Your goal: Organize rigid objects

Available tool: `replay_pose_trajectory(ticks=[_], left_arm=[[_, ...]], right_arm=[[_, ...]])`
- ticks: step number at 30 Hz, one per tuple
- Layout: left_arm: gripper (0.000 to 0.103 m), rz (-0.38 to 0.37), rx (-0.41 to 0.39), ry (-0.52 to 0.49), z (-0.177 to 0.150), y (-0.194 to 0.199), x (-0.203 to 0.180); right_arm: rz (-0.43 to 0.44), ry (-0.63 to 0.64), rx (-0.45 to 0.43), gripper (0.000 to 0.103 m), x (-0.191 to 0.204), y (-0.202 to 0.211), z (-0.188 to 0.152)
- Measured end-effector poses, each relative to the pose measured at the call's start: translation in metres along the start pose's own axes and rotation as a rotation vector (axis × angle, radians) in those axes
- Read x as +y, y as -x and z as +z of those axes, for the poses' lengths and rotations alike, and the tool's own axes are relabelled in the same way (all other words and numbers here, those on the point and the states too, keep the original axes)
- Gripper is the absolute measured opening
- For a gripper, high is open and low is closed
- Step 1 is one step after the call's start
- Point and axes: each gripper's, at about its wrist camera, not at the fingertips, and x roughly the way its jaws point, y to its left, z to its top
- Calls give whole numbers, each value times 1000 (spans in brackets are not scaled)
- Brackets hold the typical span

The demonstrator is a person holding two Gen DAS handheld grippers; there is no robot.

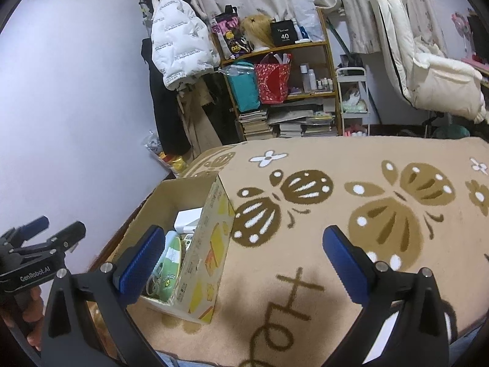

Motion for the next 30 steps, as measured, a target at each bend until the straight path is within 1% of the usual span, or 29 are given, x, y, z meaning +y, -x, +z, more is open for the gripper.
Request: replay_pose_trajectory(ticks=[4, 15, 21, 30], left_arm=[[101, -2, 19, -5, 1, -9, -2], [101, 20, 16, -54, 1, -14, -11], [101, 40, 44, -35, 1, -19, -7], [101, 41, 36, -30, 0, -16, -5]], right_arm=[[-4, -6, 8, 103, -2, -6, 0], [-15, 1, -6, 103, -4, -10, -1], [-17, 2, -6, 103, -4, -11, -1], [-17, 2, -7, 103, -5, -11, -2]])
